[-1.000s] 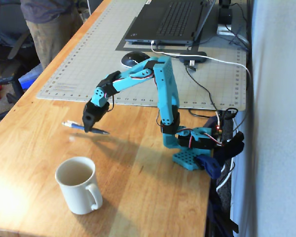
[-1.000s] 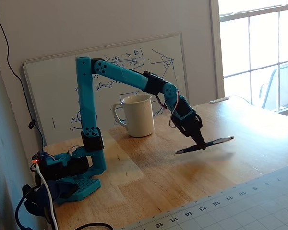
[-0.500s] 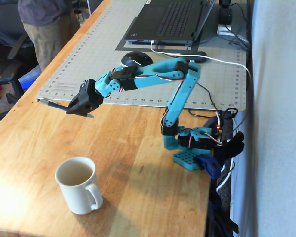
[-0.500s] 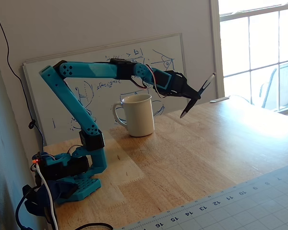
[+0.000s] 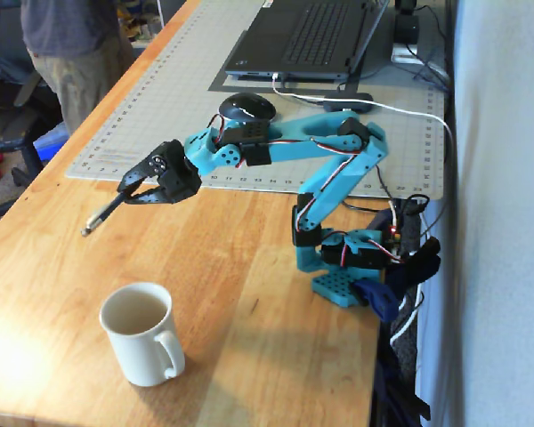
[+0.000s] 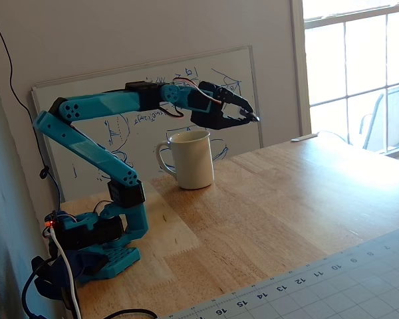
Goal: Grasp a pen and put it in a mug.
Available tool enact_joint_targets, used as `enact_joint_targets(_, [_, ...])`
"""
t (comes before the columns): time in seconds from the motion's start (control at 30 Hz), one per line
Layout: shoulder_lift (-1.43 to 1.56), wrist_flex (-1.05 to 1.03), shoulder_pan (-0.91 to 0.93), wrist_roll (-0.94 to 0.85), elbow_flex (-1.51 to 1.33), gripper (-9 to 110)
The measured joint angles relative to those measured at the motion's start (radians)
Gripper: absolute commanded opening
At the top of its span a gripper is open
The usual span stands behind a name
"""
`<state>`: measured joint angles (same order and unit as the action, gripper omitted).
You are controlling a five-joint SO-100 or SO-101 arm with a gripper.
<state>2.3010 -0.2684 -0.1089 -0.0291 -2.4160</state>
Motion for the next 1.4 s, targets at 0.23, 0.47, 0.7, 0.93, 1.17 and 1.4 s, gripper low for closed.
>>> enact_joint_targets(0.23, [0.074, 0.0, -0.091, -0.353, 0.0, 3])
enact_joint_targets(0.47, [0.124, 0.0, -0.245, -0.449, 0.0, 3])
enact_joint_targets(0.7, [0.126, 0.005, -0.318, -0.474, -0.002, 3])
enact_joint_targets(0.93, [0.115, 0.011, -0.353, -0.637, -0.002, 3])
enact_joint_targets(1.17, [0.048, 0.011, -0.388, -0.968, -0.002, 3])
enact_joint_targets(1.4, [-0.084, 0.011, -0.476, -1.227, -0.002, 4])
